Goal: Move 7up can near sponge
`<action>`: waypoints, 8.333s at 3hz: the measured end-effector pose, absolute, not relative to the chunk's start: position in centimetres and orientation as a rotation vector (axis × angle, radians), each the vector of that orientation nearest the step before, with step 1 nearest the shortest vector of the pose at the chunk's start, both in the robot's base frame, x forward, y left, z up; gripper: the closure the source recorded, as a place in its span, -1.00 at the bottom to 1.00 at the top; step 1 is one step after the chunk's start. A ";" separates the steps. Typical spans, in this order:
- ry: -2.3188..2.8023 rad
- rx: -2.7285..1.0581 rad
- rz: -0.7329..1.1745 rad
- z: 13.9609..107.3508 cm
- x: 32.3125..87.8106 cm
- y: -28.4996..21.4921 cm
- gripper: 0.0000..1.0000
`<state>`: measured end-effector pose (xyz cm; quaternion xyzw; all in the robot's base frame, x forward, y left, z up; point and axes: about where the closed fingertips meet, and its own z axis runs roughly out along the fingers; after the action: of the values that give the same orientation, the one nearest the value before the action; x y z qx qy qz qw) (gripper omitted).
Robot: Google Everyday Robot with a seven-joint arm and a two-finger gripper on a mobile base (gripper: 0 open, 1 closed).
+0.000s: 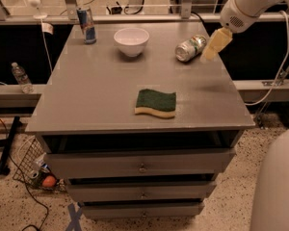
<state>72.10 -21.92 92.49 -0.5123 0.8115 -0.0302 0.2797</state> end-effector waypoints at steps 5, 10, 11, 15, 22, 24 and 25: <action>2.397 -0.877 0.045 90.5 75.7 -19.9 -1.00; 2.653 0.158 0.096 87.3 80.8 -15.5 -1.00; 2.680 0.293 0.138 84.7 80.4 -16.2 -0.55; 2.612 -0.121 0.036 90.2 74.4 -13.3 1.00; 2.662 -0.845 0.577 84.0 62.1 -5.4 1.00; 2.665 -0.853 0.580 83.7 62.1 -5.1 0.21; 2.666 -0.857 0.581 83.6 62.1 -5.0 -0.27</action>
Offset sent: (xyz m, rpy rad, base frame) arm 0.0366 0.0262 -0.0230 0.2258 0.0957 -0.3771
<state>62.08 -4.96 83.58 -0.2965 0.9230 0.2012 0.1403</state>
